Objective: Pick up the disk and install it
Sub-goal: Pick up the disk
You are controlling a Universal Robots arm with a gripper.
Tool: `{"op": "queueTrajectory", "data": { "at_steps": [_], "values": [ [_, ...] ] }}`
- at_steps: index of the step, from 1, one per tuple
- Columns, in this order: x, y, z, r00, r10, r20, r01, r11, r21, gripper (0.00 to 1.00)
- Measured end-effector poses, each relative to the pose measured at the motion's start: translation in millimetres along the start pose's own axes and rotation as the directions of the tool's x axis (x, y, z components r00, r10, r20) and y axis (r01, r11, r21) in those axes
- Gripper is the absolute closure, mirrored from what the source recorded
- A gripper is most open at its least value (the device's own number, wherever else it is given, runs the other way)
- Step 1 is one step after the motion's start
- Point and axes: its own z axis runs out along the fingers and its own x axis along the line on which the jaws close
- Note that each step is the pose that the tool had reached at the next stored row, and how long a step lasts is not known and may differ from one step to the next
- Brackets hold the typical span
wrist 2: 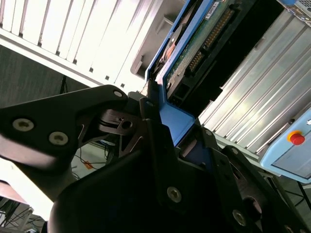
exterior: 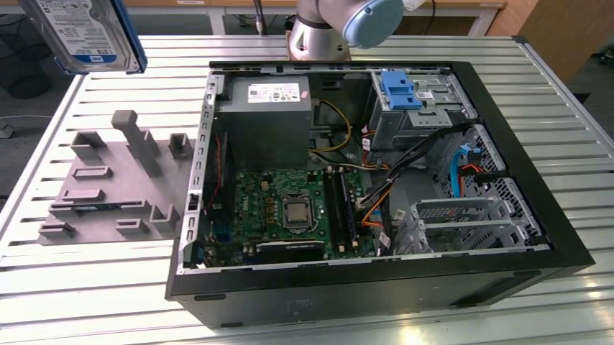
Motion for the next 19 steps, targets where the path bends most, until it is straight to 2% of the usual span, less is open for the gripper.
{"op": "queueTrajectory", "data": {
  "at_steps": [6, 11, 19],
  "values": [
    [-0.2, 0.2, -12.3, 1.0000, 0.000, 0.0001, 0.000, 1.0000, 0.0001, 0.64],
    [2.0, 0.1, -14.5, 1.0000, 0.000, 0.0000, 0.000, 1.0000, 0.0000, 0.64],
    [13.3, -0.2, -14.6, 1.0000, 0.000, 0.0000, 0.000, 1.0000, 0.0000, 0.64]
  ]
}}
